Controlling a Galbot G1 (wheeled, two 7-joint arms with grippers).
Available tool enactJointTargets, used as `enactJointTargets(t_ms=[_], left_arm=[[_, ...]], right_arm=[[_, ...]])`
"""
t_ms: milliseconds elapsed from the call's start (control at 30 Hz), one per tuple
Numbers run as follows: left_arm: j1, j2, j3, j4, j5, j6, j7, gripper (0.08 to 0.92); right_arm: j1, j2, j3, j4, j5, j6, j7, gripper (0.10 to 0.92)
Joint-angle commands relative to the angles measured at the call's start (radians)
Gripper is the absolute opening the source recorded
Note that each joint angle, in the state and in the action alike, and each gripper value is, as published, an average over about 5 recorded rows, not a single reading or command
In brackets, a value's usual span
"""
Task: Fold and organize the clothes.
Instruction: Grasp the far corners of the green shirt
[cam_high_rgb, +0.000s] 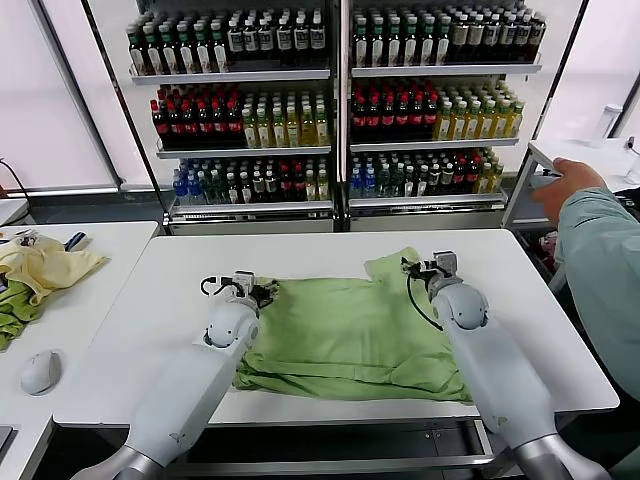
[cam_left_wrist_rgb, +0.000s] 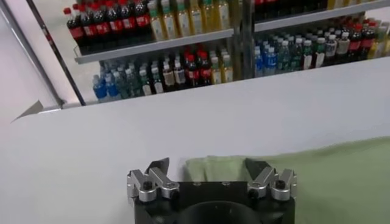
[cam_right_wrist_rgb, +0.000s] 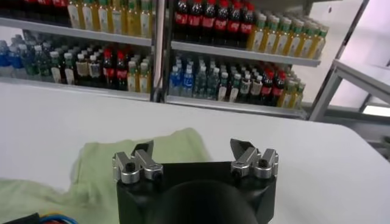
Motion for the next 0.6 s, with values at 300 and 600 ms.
enactJointTargets(t_ms=[300,600], left_arm=[[0.059,0.011,0.021,-0.047,-0.075,0.011,0.016,0.747],[0.090,0.027,0.023,-0.087,-0.077,0.011,0.026,0.489]], right_arm=[[0.088,0.087,0.003,-0.226,-0.014,-0.013,-0.058,0.823],[0.082,0.084,0.014,-0.245,-0.005,-0.026,-0.049,0.639]])
